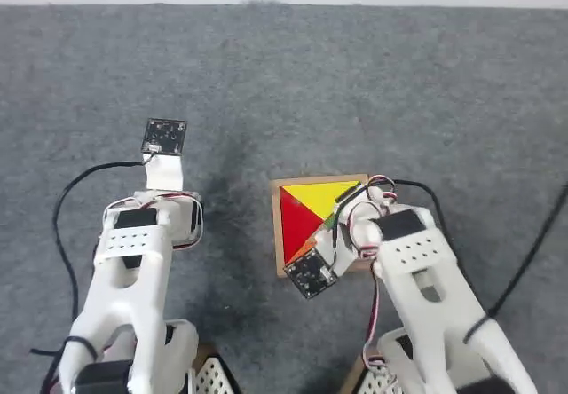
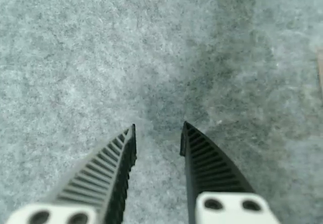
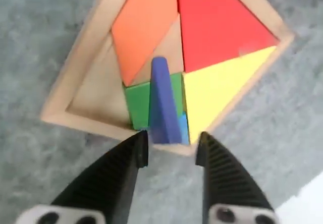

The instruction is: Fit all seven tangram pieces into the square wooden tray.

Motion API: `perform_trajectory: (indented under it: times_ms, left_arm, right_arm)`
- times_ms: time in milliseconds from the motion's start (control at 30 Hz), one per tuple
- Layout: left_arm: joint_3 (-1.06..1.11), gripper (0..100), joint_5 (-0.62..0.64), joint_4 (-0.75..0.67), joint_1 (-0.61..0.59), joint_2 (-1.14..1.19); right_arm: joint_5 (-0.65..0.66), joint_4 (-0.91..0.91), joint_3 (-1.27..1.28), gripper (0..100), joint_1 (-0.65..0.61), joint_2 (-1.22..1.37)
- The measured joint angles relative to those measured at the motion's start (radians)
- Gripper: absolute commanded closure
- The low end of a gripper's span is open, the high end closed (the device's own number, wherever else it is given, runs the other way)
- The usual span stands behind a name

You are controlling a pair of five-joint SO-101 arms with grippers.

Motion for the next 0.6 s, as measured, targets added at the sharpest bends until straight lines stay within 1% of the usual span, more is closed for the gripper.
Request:
perform_trajectory:
  times_ms: [133,200,267,300,333,367,500,567,600]
  left_arm:
    - [0.0,86,0.0,0.0,0.0,0.0]
    - [0.0,86,0.0,0.0,0.0,0.0]
    - [0.0,86,0.0,0.0,0.0,0.0]
    - [0.0,86,0.0,0.0,0.0,0.0]
    - [0.0,86,0.0,0.0,0.0,0.0]
    - [0.0,86,0.0,0.0,0.0,0.0]
    - [0.0,86,0.0,0.0,0.0,0.0]
    - [0.0,86,0.0,0.0,0.002,0.0]
    - [0.0,86,0.0,0.0,0.002,0.0]
  right_arm:
    - [0.0,0.051,0.0,82.0,0.0,-0.1]
    - [-0.023,0.051,0.0,86.8,0.0,-0.149]
    - [-0.11,0.038,0.0,94.8,-0.005,-0.203]
    - [-0.181,0.031,0.0,99.1,-0.02,-0.23]
    - [-0.269,0.023,0.0,99.6,-0.038,-0.259]
    - [-0.374,0.017,0.0,97.9,-0.049,-0.288]
    - [-0.881,-0.008,0.0,98.9,-0.04,-0.356]
    - [-1.088,-0.028,0.0,99.1,-0.009,-0.344]
    - [-1.168,-0.044,0.0,99.1,0.005,-0.327]
